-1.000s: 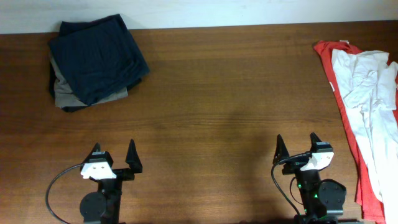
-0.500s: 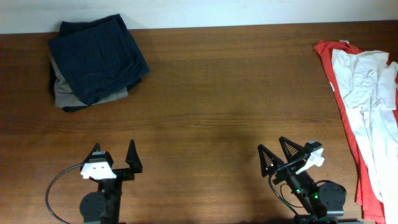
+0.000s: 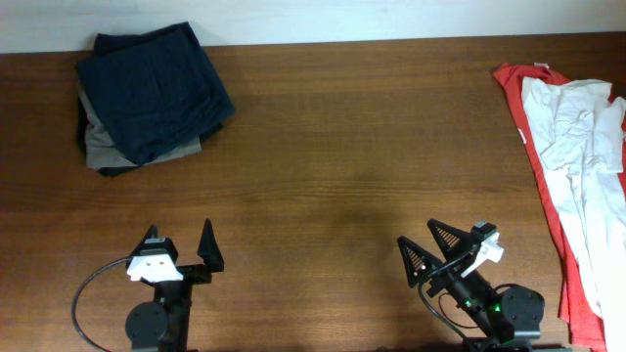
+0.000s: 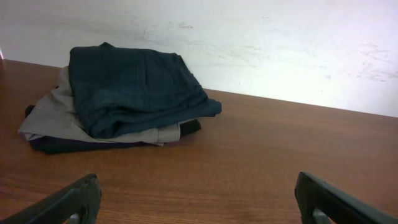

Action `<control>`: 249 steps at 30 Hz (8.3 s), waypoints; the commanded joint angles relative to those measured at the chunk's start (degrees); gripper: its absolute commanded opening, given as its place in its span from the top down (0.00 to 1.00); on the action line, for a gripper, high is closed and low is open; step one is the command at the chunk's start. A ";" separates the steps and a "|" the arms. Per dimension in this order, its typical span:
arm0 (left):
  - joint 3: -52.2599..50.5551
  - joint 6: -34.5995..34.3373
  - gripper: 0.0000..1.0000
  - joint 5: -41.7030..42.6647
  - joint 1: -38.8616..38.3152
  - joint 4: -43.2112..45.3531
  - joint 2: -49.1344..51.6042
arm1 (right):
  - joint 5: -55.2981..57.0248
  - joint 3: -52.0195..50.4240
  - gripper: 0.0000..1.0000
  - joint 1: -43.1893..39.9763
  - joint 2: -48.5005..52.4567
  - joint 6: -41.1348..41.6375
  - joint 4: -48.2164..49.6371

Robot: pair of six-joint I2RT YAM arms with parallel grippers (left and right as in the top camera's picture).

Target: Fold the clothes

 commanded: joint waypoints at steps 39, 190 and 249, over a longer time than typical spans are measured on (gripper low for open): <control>-0.37 0.98 0.01 0.09 -0.02 -0.07 -0.26 | -9.99 6.91 0.01 -0.39 15.96 8.68 28.09; 61.33 12.57 0.01 10.21 -0.07 -49.42 81.18 | 27.47 100.17 0.01 18.32 96.94 -19.63 -77.05; 63.73 2.80 0.01 5.31 14.93 -57.72 87.76 | 45.11 86.73 0.01 30.71 76.22 4.13 -86.90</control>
